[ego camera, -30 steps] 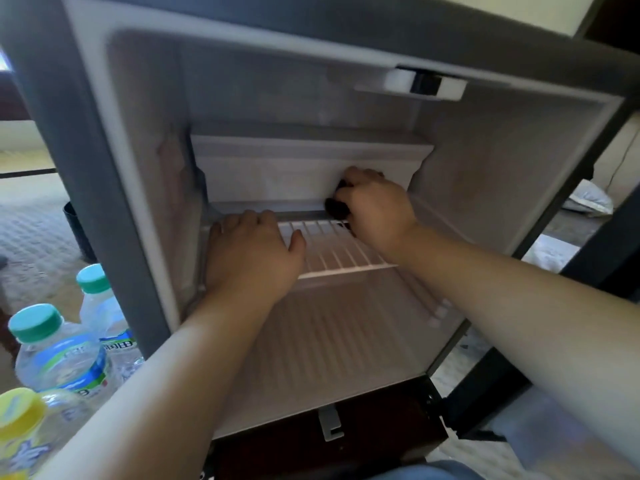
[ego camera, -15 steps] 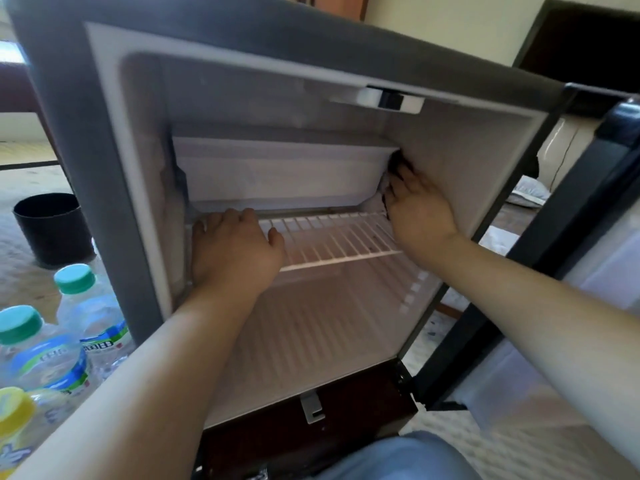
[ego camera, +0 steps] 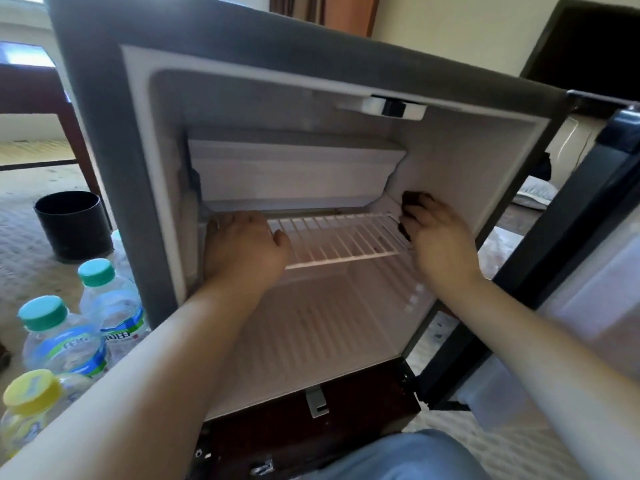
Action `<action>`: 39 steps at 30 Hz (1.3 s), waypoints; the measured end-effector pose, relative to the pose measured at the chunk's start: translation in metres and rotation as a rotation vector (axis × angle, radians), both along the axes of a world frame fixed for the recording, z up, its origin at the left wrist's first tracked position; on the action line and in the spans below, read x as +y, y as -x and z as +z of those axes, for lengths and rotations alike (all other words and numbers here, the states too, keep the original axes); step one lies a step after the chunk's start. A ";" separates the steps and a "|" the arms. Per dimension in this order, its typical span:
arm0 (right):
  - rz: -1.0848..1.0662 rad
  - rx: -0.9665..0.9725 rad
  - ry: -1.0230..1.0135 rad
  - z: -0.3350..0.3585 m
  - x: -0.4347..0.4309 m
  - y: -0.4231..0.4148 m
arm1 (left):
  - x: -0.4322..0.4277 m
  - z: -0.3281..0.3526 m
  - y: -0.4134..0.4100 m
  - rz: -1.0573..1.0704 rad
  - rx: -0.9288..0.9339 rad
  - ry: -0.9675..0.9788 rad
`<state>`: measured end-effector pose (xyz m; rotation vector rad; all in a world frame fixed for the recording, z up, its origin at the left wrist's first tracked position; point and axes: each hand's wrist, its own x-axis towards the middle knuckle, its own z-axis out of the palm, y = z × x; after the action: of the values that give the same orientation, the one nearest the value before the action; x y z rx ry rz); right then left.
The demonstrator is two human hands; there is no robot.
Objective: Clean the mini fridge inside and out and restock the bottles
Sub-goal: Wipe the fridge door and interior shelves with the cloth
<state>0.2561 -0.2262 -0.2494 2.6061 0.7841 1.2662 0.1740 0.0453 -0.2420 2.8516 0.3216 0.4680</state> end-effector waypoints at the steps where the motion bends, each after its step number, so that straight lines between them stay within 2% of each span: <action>1: 0.020 0.046 -0.087 -0.004 0.004 0.003 | 0.002 -0.001 0.002 -0.018 -0.017 0.002; 5: -0.020 0.257 -0.475 -0.015 0.047 0.022 | -0.001 -0.006 0.035 -0.123 -0.105 0.023; 7: -0.003 0.313 -0.593 -0.015 0.064 0.033 | -0.009 -0.017 0.064 -0.216 -0.164 0.051; 10: 0.160 0.358 -0.594 -0.013 0.088 0.060 | -0.015 -0.041 0.107 -0.280 -0.211 -0.010; 14: 0.388 0.408 -0.654 -0.033 0.105 0.113 | -0.011 -0.078 0.142 -0.249 -0.050 -0.016; 17: 0.459 0.454 -0.520 -0.083 0.083 0.132 | -0.005 -0.102 0.151 -0.247 0.031 0.025; 20: 0.189 0.754 -0.529 -0.137 0.055 0.114 | -0.004 -0.126 0.148 -0.241 0.120 0.073; 23: 0.001 0.904 -0.495 -0.169 0.047 0.097 | -0.009 -0.147 0.136 -0.217 0.187 0.114; 26: 0.029 0.992 -0.255 -0.191 0.061 0.086 | -0.011 -0.162 0.119 -0.230 0.325 0.124; 28: 0.040 1.013 -0.187 -0.194 0.072 0.064 | -0.010 -0.166 0.109 -0.242 0.362 0.135; 34: 0.051 1.084 -0.205 -0.189 0.111 -0.010 | -0.006 -0.171 0.109 -0.207 0.407 0.127; 37: 0.104 1.066 -0.266 -0.190 0.116 0.007 | -0.009 -0.169 0.116 -0.205 0.435 0.123; 39: 0.214 1.079 -0.250 -0.191 0.112 0.041 | -0.009 -0.166 0.119 -0.220 0.426 0.106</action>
<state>0.2153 -0.1141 -0.4400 3.4126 1.0799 -0.1812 0.0546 0.0360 -0.4084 2.8151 0.0956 -0.1961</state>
